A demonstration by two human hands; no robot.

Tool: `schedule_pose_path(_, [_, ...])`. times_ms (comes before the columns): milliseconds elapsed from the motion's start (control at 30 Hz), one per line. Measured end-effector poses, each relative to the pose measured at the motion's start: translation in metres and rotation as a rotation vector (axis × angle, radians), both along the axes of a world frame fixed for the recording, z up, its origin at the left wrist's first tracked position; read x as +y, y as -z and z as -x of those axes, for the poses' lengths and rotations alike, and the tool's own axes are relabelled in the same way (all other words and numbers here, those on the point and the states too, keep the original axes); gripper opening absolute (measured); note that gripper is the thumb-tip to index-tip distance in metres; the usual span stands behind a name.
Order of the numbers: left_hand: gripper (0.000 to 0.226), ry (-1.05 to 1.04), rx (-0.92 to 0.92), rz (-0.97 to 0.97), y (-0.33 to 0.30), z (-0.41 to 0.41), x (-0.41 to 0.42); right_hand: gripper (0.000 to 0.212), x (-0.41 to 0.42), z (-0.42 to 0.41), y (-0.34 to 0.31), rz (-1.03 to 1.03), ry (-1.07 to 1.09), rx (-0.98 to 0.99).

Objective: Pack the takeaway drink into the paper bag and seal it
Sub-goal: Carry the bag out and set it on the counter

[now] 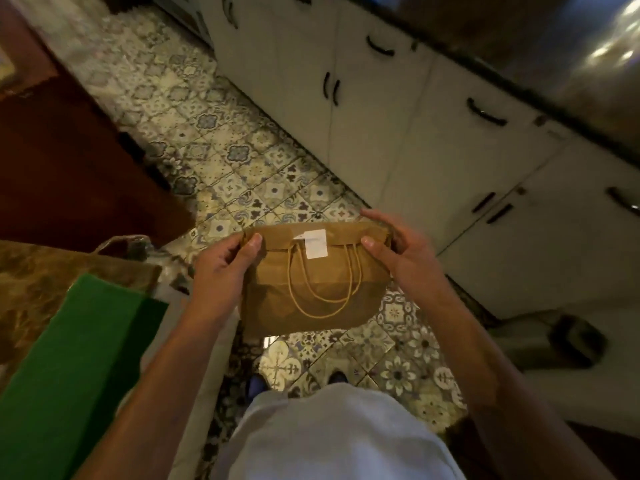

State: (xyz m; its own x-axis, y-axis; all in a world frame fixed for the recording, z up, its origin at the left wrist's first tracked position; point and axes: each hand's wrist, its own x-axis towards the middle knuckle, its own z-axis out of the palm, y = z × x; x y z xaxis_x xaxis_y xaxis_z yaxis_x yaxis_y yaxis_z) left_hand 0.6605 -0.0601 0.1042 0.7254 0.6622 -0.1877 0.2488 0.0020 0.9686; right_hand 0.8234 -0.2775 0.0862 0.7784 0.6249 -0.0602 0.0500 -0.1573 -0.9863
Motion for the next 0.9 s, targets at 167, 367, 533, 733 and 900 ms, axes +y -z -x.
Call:
schedule_pose_path(167, [0.02, 0.145, -0.057, -0.013, -0.007, -0.094, -0.022, 0.04, -0.05, -0.048, -0.009, -0.006, 0.2, -0.028])
schedule_pose_path(367, [0.04, 0.322, -0.134, -0.09, -0.017, -0.189, -0.03, 0.032, -0.07, -0.1, -0.01, -0.045, 0.376, -0.059])
schedule_pose_path(533, [0.032, 0.441, -0.151, -0.09, -0.016, -0.267, -0.011, 0.033, -0.063, -0.15, -0.018, -0.015, 0.47, -0.104])
schedule_pose_path(733, [0.028, 0.564, -0.183, -0.094, -0.031, -0.359, 0.012, 0.033, -0.049, -0.211, -0.03, 0.008, 0.537, -0.202])
schedule_pose_path(900, [0.024, 0.649, -0.211, -0.075, -0.046, -0.424, 0.016, 0.032, -0.043, -0.252, -0.044, 0.04, 0.649, -0.281])
